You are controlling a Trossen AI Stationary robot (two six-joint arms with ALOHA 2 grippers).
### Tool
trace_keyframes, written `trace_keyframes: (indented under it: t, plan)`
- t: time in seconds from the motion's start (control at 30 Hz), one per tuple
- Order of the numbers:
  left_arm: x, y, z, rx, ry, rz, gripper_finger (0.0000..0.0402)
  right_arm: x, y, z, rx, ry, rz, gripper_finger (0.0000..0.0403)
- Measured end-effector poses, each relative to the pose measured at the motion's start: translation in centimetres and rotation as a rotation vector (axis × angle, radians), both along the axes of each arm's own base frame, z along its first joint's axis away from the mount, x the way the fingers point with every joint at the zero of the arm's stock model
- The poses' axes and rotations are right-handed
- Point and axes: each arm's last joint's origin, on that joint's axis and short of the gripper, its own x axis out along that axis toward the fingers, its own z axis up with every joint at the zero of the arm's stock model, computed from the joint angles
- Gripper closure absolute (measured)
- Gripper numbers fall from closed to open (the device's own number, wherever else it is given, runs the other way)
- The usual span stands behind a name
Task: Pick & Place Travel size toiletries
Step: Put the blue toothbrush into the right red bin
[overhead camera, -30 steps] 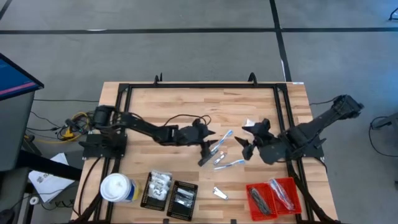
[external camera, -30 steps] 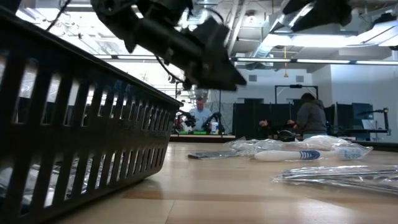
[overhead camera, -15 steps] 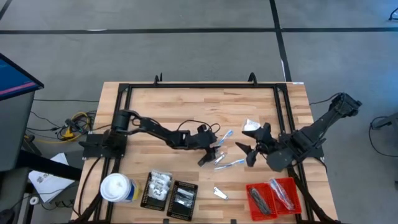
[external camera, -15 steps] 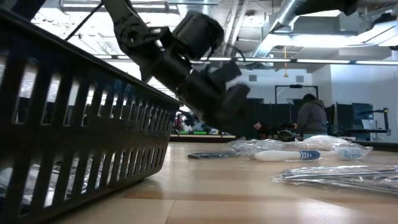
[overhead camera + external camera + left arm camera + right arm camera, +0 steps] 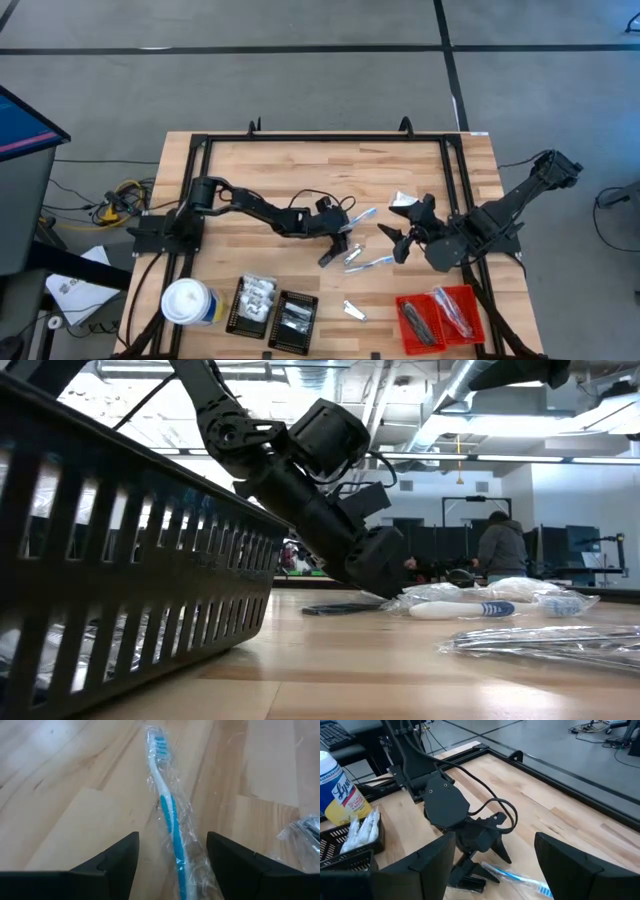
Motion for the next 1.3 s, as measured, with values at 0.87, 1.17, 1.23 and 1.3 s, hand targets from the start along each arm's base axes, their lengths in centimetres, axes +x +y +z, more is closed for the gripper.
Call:
trace_keyframes:
  t: [0.87,1.17,1.23,1.3]
  plan:
    - [-3.1,-2.6,7.0,-0.005,-0.22,-0.044,0.0387,1.3,0.8,-0.8,-0.076,0.04,0.041,0.0137]
    - [-11.2,-4.5,13.2,0.012,-0.671,-0.135,0.0387,2.0,1.8,0.6,-0.128,-0.047,0.121,0.0137]
    - [-13.1,-4.7,13.7,0.013,-0.778,-0.17,0.0387,2.2,2.0,1.0,-0.133,-0.073,0.13,0.0137]
    - [-14.8,-4.9,14.0,0.01,-0.864,-0.22,0.0387,2.7,2.1,1.3,-0.136,-0.105,0.13,0.0137]
